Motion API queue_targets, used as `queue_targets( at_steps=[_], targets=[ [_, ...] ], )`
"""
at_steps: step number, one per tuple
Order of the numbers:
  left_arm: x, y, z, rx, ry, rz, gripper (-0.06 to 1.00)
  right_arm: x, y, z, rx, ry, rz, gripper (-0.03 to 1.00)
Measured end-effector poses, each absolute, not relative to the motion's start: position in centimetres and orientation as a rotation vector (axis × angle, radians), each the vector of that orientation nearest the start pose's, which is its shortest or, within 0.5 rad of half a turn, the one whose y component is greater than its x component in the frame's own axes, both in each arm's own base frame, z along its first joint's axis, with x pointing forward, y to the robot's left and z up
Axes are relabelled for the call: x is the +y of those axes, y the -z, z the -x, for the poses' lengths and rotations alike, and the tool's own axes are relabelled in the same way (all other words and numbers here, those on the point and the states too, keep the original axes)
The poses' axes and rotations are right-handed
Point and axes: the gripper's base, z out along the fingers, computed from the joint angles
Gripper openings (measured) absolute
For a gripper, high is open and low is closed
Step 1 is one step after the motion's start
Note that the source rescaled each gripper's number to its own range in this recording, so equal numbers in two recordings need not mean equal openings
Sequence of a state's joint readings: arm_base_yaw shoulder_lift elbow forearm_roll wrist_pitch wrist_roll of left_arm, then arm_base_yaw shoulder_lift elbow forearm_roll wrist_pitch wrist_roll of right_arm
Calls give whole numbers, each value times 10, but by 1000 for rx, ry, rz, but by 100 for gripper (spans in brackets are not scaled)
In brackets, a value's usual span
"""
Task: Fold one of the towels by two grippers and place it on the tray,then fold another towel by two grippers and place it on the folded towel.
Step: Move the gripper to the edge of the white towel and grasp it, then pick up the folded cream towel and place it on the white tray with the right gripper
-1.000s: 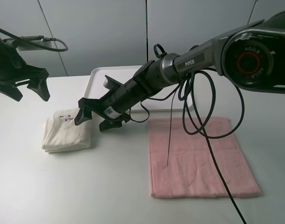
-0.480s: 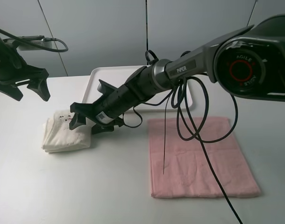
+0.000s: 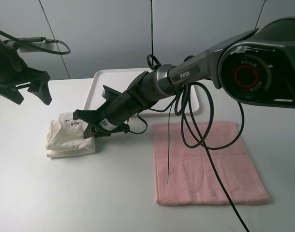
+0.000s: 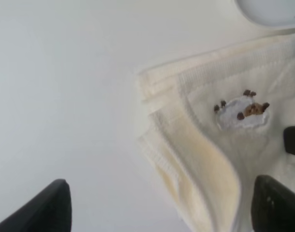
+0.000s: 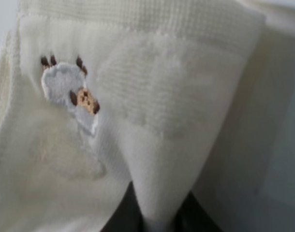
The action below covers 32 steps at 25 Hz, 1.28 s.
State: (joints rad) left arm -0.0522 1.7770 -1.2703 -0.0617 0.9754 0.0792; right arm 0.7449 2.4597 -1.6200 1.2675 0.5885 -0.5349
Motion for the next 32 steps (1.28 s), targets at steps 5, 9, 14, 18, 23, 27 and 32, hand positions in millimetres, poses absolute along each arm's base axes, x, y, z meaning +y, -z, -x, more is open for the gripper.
queue_targets(
  at_steps=[5, 9, 14, 18, 23, 27, 32],
  targets=[
    [-23, -220, -349, 2960, 77, -150, 96, 365, -53, -325, 2783, -1193, 333, 8],
    [-23, -220, -349, 2960, 77, -152, 96, 370, -60, -326, 2773, -1234, 373, 8],
    [-23, -220, -349, 2960, 77, -152, 96, 388, -97, -337, 2665, -1305, 584, 8],
    [-23, -220, -349, 2962, 74, -153, 96, 390, -123, -353, 2614, -1217, 656, 8],
    [-23, -220, -348, 2968, 74, -168, 96, 360, -136, -392, 2597, -1113, 572, 8],
    [-23, -220, -348, 2972, 74, -171, 96, 323, -136, -423, 2608, -1075, 443, 8],
    [-23, -220, -347, 2973, 74, -174, 96, 268, -132, -456, 2636, -948, 344, 8]
  ],
)
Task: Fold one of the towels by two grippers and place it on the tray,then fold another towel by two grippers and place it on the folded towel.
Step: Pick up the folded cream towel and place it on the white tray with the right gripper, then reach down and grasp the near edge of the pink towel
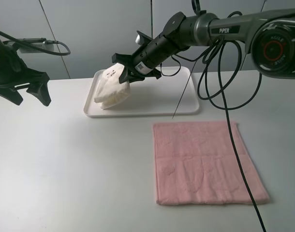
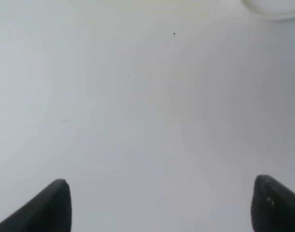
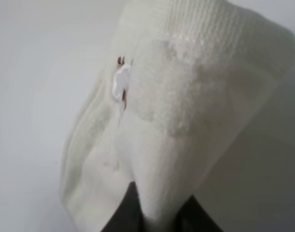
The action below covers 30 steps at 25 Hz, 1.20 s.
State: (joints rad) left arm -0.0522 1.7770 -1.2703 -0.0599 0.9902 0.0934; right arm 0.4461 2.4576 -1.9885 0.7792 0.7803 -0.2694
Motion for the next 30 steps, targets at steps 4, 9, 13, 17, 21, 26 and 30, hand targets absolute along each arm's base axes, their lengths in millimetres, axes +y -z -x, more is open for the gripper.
queue_targets(
  at_steps=[4, 9, 13, 17, 21, 26, 30],
  targets=[
    [-23, -220, -347, 2973, 74, -174, 96, 241, -129, -468, 2673, -876, 294, 8],
    [-23, -220, -347, 2973, 74, -174, 96, 232, -128, -472, 2681, -832, 266, 8],
    [-23, -220, -347, 2973, 74, -174, 96, 230, -127, -474, 2677, -805, 243, 17],
    [-23, -220, -347, 2973, 74, -174, 96, 229, -127, -474, 2677, -786, 250, 75],
    [-23, -220, -347, 2973, 74, -174, 96, 228, -125, -471, 2713, -768, 290, 99],
    [-23, -220, -347, 2977, 73, -191, 96, 218, -144, -466, 2746, -604, 413, 100],
    [-23, -220, -347, 2975, 69, -234, 96, 200, -187, -458, 2726, -347, 584, 100]
  ],
)
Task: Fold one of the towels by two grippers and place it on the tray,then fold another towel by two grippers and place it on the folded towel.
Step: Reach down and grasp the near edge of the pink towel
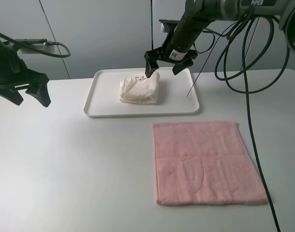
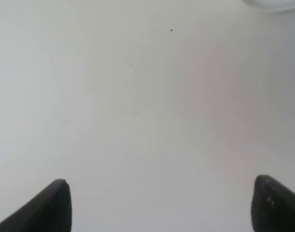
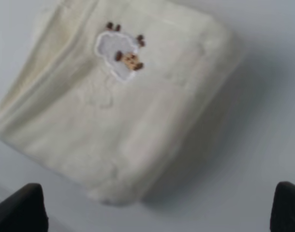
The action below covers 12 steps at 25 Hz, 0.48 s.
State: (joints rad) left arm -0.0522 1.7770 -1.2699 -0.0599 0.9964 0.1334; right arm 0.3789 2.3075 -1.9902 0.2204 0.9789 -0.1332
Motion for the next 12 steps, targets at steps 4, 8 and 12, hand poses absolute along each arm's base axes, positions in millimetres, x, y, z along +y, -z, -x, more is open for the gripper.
queue_targets(
  at_steps=[4, 8, 12],
  targets=[
    [-25, -220, -347, 2972, 69, -265, 96, 180, -223, -448, 2745, -99, 644, 100],
    [-43, -220, -345, 2962, 74, -356, 96, 170, -247, -436, 2761, -21, 617, 100],
    [-68, -220, -342, 2942, 79, -465, 96, 159, -250, -410, 2770, -13, 593, 100]
  ],
)
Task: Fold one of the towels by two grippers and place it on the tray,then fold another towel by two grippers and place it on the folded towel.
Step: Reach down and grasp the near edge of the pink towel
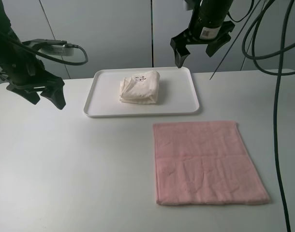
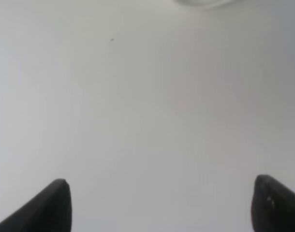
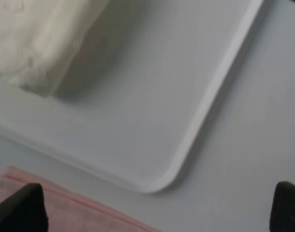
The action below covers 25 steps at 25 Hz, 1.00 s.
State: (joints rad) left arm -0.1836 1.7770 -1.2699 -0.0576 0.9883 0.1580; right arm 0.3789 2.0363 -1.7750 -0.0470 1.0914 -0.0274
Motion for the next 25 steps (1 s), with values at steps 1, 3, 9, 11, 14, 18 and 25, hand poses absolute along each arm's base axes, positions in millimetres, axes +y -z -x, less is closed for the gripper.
queue_targets(
  at_steps=[1, 3, 9, 11, 14, 18, 25],
  targets=[
    [-73, -220, -341, 2936, 75, -493, 96, 154, -247, -400, 2773, 4, 597, 100],
    [-83, -219, -338, 2928, 70, -540, 96, 145, -241, -380, 2779, 26, 608, 100],
    [-106, -219, -333, 2876, 28, -731, 96, 114, -230, -302, 2764, 28, 629, 100],
    [-118, -217, -330, 2858, 29, -799, 96, 104, -230, -278, 2758, 25, 630, 100],
    [-139, -210, -326, 2829, 24, -906, 96, 92, -231, -245, 2750, 18, 626, 100],
    [-179, -190, -313, 2794, 31, -1098, 96, 81, -229, -219, 2765, 35, 670, 100],
    [-253, -155, -274, 2630, 22, -1477, 96, 69, -222, -203, 2737, 190, 1255, 100]
  ],
)
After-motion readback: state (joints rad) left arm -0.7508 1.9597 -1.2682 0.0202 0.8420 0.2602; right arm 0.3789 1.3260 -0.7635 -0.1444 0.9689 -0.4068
